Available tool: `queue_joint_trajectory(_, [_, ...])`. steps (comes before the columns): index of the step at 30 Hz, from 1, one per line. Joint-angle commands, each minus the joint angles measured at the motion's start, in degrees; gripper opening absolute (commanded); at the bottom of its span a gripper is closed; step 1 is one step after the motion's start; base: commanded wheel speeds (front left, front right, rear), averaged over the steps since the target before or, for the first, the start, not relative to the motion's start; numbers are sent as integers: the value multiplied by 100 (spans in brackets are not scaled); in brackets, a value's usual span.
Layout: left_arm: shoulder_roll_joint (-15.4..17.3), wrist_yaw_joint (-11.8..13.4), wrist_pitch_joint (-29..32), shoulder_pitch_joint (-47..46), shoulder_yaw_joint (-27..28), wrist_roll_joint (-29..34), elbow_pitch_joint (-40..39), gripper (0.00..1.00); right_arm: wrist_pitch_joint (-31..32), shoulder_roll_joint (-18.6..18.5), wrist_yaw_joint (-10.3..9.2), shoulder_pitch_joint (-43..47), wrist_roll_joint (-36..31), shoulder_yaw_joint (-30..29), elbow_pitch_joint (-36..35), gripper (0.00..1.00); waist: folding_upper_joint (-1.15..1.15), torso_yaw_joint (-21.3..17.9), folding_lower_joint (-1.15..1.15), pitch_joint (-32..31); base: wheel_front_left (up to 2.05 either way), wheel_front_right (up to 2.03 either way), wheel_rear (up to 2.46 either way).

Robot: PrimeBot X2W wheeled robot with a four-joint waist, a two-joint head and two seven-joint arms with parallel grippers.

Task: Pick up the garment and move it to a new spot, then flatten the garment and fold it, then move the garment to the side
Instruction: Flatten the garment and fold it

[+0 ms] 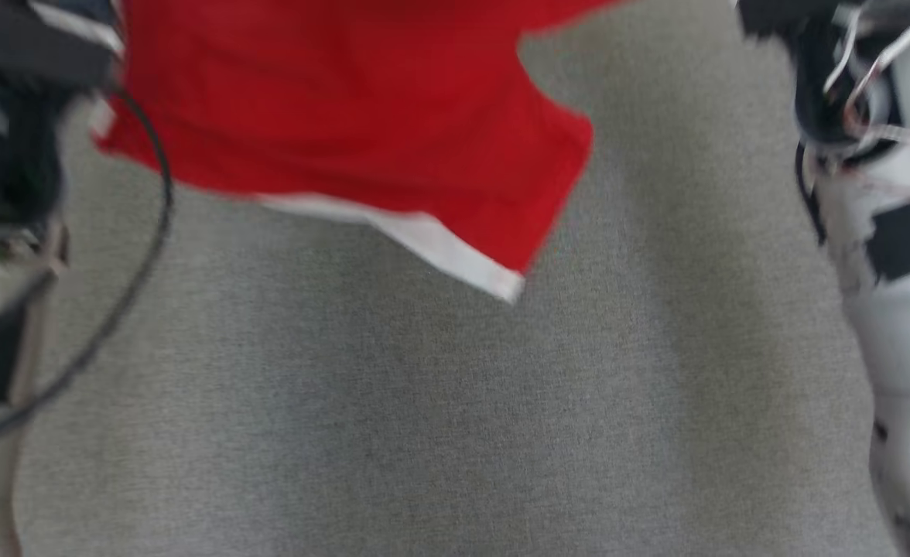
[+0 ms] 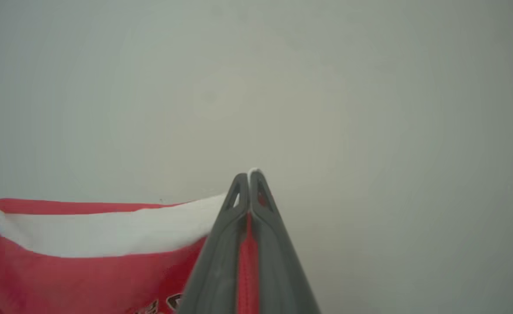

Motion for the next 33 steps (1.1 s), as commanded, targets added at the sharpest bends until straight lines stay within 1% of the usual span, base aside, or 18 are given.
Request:
queue_joint_trajectory(1, [-13,23,-58,-187,69,-42,22,0,-62,15,6,-193,-44,-40,91,0,-1,-250,-1,764,0,0,0])
queue_joint_trajectory(5, [-90,130,-244,-990,220,96,155,0,-591,83,6,-1107,-435,-321,645,0,-1,-238,-1,1114,0,0,0])
queue_joint_trajectory(7, [-165,252,-468,-1382,337,199,225,0,-842,77,6,-1539,-685,-527,825,0,-1,-217,-1,1214,0,0,0])
queue_joint_trajectory(9, [-242,323,-712,-1748,388,337,263,0,-979,83,5,-1914,-899,-752,892,0,-1,-177,-1,1340,0,0,0])
queue_joint_trajectory(11, [-312,287,-980,-1988,408,454,293,0,-1036,115,-2,-2165,-1136,-914,855,0,-1,-146,-1,1434,0,0,0])
queue_joint_trajectory(13, [-407,195,-1173,-2135,429,482,299,0,-1055,157,-2,-2301,-1325,-954,771,0,-1,-120,-1,1513,0,0,0])
queue_joint_trajectory(15, [-451,9,-1255,-2078,365,499,313,0,-1058,124,-2,-2305,-1529,-865,652,0,-1,-93,-1,1587,0,0,0])
queue_joint_trajectory(17, [-437,-172,-1295,-1801,189,564,374,0,-1059,71,-2,-2039,-1606,-659,737,0,-1,-51,-1,1611,0,0,0])
queue_joint_trajectory(19, [-397,-295,-1328,-1490,0,636,412,0,-990,-46,-2,-1773,-1658,-371,810,0,-1,-11,-1,1610,0,0,0])
queue_joint_trajectory(22, [-402,-403,-1408,-832,-291,647,450,0,-886,-218,-2,-1263,-1486,-38,771,0,-1,36,-1,1543,0,0,0])
queue_joint_trajectory(25, [-420,-441,-1478,34,-467,521,382,0,-866,-323,-2,-557,-1258,94,568,0,-1,2,-1,1310,0,0,0])
queue_joint_trajectory(28, [-389,-463,-1514,1001,-618,373,207,0,-764,-392,-2,226,-1213,79,290,0,-1,-43,-1,918,0,0,0])
queue_joint_trajectory(30, [-422,-450,-1522,1636,-677,198,134,0,-479,-409,-2,817,-1124,-24,118,0,-1,-25,-1,581,0,0,0])
queue_joint_trajectory(33, [-515,-447,-1493,2522,-849,-84,317,0,85,-477,-2,1742,-1105,-391,-231,0,-1,55,-1,80,0,0,0])
